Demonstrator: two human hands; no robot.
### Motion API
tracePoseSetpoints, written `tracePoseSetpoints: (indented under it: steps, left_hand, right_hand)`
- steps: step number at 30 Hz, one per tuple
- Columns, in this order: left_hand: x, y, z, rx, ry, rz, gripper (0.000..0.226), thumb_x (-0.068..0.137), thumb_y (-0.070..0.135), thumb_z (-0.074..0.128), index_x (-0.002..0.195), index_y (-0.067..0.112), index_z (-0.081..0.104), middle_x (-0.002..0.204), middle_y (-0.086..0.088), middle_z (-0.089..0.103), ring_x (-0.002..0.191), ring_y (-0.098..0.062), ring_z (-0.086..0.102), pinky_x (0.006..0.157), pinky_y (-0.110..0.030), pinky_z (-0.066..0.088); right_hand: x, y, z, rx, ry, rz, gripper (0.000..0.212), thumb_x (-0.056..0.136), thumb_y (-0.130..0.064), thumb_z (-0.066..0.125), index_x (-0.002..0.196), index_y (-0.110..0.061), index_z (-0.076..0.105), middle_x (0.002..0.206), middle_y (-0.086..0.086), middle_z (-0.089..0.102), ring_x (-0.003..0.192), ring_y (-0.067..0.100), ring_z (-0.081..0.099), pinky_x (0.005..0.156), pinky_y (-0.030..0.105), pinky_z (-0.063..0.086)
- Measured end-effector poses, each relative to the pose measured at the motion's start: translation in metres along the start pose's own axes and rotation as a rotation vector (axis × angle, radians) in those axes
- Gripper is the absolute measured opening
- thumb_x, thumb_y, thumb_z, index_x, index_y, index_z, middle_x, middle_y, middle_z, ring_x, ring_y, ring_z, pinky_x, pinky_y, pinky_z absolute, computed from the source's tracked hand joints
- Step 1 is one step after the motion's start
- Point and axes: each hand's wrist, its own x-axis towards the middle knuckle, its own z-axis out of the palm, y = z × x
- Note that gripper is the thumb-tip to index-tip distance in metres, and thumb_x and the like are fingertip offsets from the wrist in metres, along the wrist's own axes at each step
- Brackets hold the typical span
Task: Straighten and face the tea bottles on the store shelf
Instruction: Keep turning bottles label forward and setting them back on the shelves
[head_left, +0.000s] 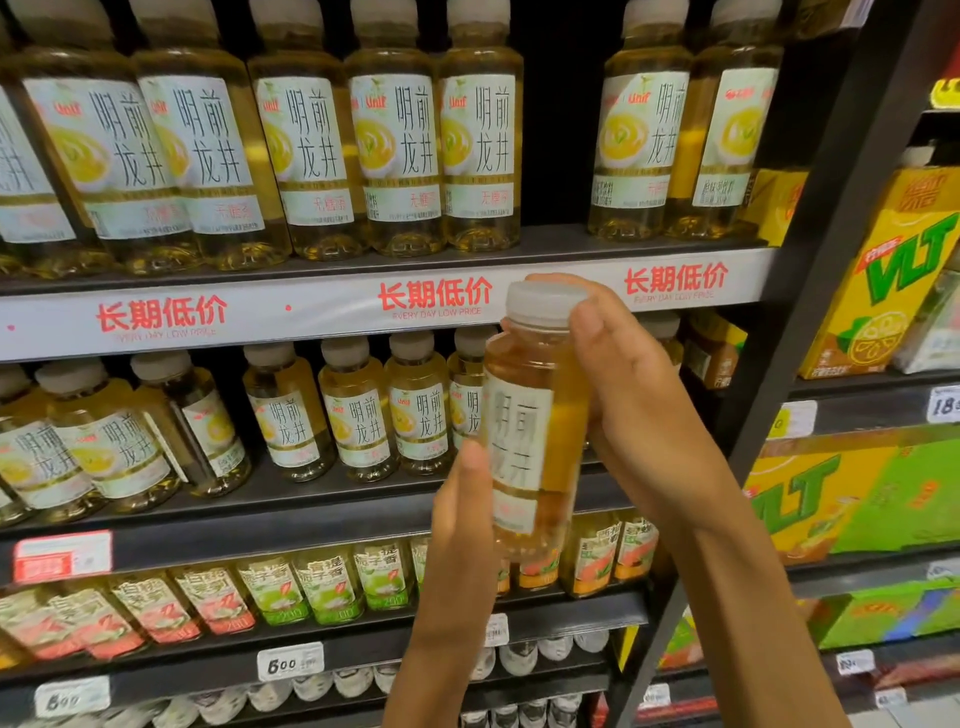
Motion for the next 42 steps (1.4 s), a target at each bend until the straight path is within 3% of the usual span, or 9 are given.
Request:
tracePoseSetpoints:
  steps: [4,11,15,23,26,31,35,39,42]
  left_hand:
    - [0.001,0.003,-0.005,-0.158,-0.121,-0.151,0.077,0.071,0.072,0.045,0.117,0.014,0.066,0.092,-0.019,0.072,0.074,-0.028,0.070,0.061,-0.032,0.055]
    - [0.002,0.000,0.001,-0.004,0.061,-0.076,0.076,0.064,0.085,0.047,0.119,0.036,0.063,0.126,0.001,0.063,0.113,-0.014,0.062,0.101,-0.041,0.047]
    - [0.003,0.003,0.009,0.037,0.061,0.052,0.045,0.068,0.077,0.044,0.095,0.051,0.068,0.100,0.014,0.073,0.093,-0.001,0.069,0.072,-0.013,0.053]
    - [0.005,0.001,0.005,-0.182,-0.202,-0.117,0.066,0.084,0.068,0.037,0.115,0.018,0.067,0.093,-0.017,0.070,0.075,-0.028,0.068,0.067,-0.037,0.055]
    - [0.007,0.002,0.003,-0.065,-0.070,-0.075,0.058,0.079,0.073,0.044,0.117,0.035,0.065,0.113,0.001,0.071,0.101,-0.013,0.068,0.082,-0.029,0.055]
    - [0.007,0.012,0.012,0.120,-0.024,0.070,0.025,0.073,0.072,0.047,0.091,0.065,0.062,0.095,0.033,0.068,0.090,0.017,0.061,0.066,0.001,0.045]
    - [0.011,0.003,0.008,-0.088,-0.041,-0.026,0.070,0.070,0.080,0.047,0.115,0.030,0.066,0.100,-0.005,0.074,0.086,-0.018,0.072,0.073,-0.032,0.058]
    - [0.012,0.004,0.003,-0.257,-0.227,-0.162,0.075,0.079,0.071,0.041,0.113,0.011,0.069,0.087,-0.016,0.069,0.069,-0.023,0.067,0.058,-0.032,0.054]
    - [0.014,0.000,0.003,-0.151,-0.128,-0.183,0.081,0.069,0.078,0.048,0.119,0.017,0.065,0.101,-0.010,0.072,0.088,-0.020,0.070,0.078,-0.035,0.056]
  right_hand:
    - [0.005,0.001,-0.003,0.217,-0.087,0.092,0.054,0.086,-0.053,0.049,0.121,-0.013,0.058,0.113,0.006,0.069,0.106,0.025,0.066,0.090,0.036,0.053]
    - [0.004,0.003,0.001,0.091,0.028,0.011,0.047,0.084,-0.049,0.053,0.110,-0.012,0.065,0.101,0.007,0.072,0.093,0.019,0.069,0.080,0.031,0.056]
    - [0.008,-0.003,-0.002,0.067,0.036,0.028,0.056,0.083,-0.047,0.054,0.121,-0.006,0.058,0.110,0.009,0.070,0.104,0.020,0.067,0.088,0.031,0.054]
    - [0.011,0.000,-0.008,0.289,-0.101,0.080,0.053,0.080,-0.056,0.057,0.110,-0.013,0.064,0.098,0.007,0.072,0.090,0.024,0.070,0.083,0.039,0.056]
    - [0.010,0.001,-0.006,0.197,0.054,0.046,0.041,0.088,-0.052,0.053,0.096,-0.016,0.071,0.088,0.006,0.073,0.083,0.020,0.070,0.077,0.033,0.056]
    - [0.015,-0.002,-0.007,0.030,0.176,0.066,0.046,0.080,-0.057,0.053,0.100,-0.018,0.068,0.099,0.002,0.073,0.100,0.018,0.068,0.087,0.032,0.054]
    - [0.018,-0.003,-0.011,0.187,0.084,0.102,0.042,0.081,-0.053,0.052,0.106,-0.022,0.067,0.103,0.006,0.074,0.100,0.021,0.069,0.084,0.030,0.056]
    - [0.021,-0.003,-0.009,0.256,-0.018,0.147,0.044,0.091,-0.046,0.041,0.114,-0.016,0.062,0.100,0.008,0.073,0.093,0.025,0.070,0.081,0.036,0.056]
    - [0.022,-0.004,-0.009,0.192,-0.013,0.129,0.039,0.093,-0.042,0.041,0.112,-0.015,0.061,0.090,0.006,0.072,0.086,0.023,0.070,0.076,0.035,0.057]
